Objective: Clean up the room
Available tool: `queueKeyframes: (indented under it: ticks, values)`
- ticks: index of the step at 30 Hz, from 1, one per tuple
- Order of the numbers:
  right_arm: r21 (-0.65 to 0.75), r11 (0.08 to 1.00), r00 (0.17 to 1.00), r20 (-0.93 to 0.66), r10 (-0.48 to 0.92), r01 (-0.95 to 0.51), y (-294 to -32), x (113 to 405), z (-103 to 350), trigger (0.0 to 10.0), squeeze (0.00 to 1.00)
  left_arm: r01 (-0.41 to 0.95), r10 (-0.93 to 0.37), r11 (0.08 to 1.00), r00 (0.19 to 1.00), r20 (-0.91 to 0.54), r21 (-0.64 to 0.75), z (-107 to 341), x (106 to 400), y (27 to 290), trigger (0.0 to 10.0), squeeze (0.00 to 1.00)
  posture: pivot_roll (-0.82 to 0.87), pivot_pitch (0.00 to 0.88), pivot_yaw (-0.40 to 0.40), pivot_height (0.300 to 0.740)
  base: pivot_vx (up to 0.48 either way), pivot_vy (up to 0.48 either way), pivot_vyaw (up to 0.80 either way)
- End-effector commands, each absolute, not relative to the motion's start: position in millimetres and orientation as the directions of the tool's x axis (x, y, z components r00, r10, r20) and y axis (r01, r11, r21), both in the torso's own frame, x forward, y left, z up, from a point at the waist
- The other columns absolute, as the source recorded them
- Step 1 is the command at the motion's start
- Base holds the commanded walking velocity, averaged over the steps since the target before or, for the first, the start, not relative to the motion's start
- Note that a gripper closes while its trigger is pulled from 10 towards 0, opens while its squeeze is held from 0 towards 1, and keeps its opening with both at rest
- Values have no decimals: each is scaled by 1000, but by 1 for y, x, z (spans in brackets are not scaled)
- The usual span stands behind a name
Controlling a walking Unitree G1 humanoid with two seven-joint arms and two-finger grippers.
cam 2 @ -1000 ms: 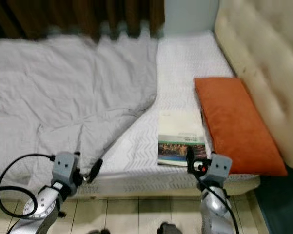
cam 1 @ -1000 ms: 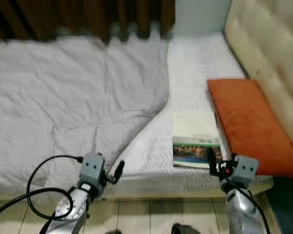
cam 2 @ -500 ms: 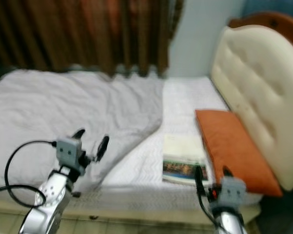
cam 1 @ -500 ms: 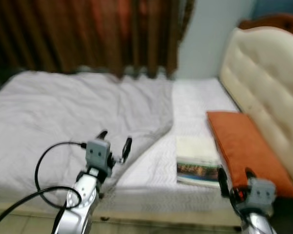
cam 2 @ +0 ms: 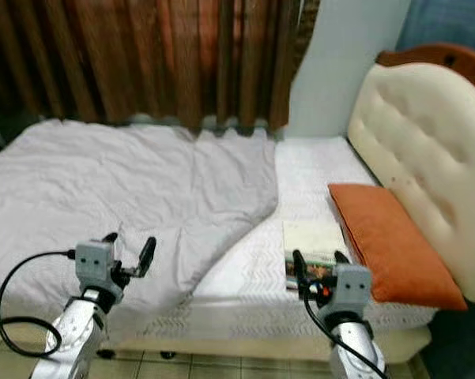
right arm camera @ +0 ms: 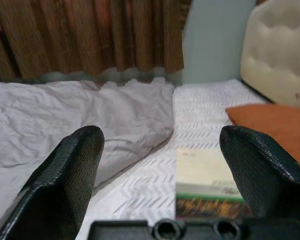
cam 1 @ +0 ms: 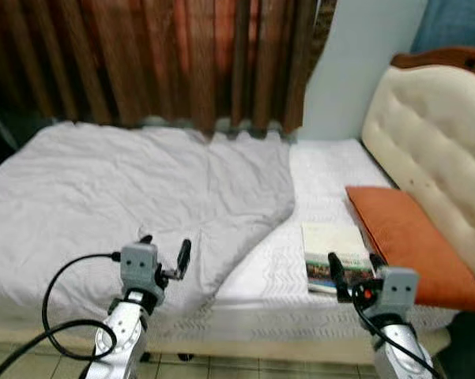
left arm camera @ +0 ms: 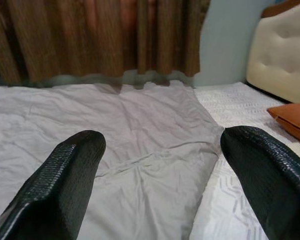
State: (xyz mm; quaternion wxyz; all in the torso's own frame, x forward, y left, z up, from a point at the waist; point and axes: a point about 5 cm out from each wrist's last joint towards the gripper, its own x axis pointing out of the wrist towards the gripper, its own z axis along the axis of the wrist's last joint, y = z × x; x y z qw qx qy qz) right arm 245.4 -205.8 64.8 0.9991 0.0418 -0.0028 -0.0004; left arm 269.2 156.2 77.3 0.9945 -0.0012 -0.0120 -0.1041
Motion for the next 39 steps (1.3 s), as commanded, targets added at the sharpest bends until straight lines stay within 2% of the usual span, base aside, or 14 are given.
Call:
queueKeyframes:
  ticks: [1,5,8,14,17,18,22,39]
  values:
    - [109,993,999,2,53,-53,-197,235,69,10000,0,243,-244,969,970,19,38,80,256,159,10000,0,-59,0,-10,740,0,480,0]
    - [74,993,994,-50,98,-94,-195,205,68,10000,0,292,-292,955,956,5,50,87,226,156,10000,0,-55,0,-9,740,0,480,0]
    - [62,995,993,-86,79,-73,-199,201,61,10000,0,287,-286,957,958,-29,46,79,224,159,10000,0,-59,0,-4,740,0,480,0]
    - [47,996,995,-57,76,-74,-196,227,67,10000,0,253,-251,966,967,-48,42,78,252,162,10000,0,-70,0,11,740,0,480,0]
    - [33,995,993,-68,101,-99,-192,236,70,10000,0,271,-266,959,962,-66,86,81,259,160,10000,0,-72,0,13,740,0,480,-800]
    - [27,994,992,-69,109,-108,-190,240,70,10000,0,259,-248,954,965,-85,154,79,261,161,10000,0,-75,0,21,740,0,375,-800]
    - [26,992,990,-72,122,-120,-187,245,68,10000,0,239,-234,967,970,-63,91,80,264,161,10000,0,-78,0,29,740,0,0,-400]
    - [54,985,982,-86,170,-165,-182,254,62,10000,0,229,-224,970,972,-68,83,79,276,156,10000,0,-75,0,23,740,456,0,0]
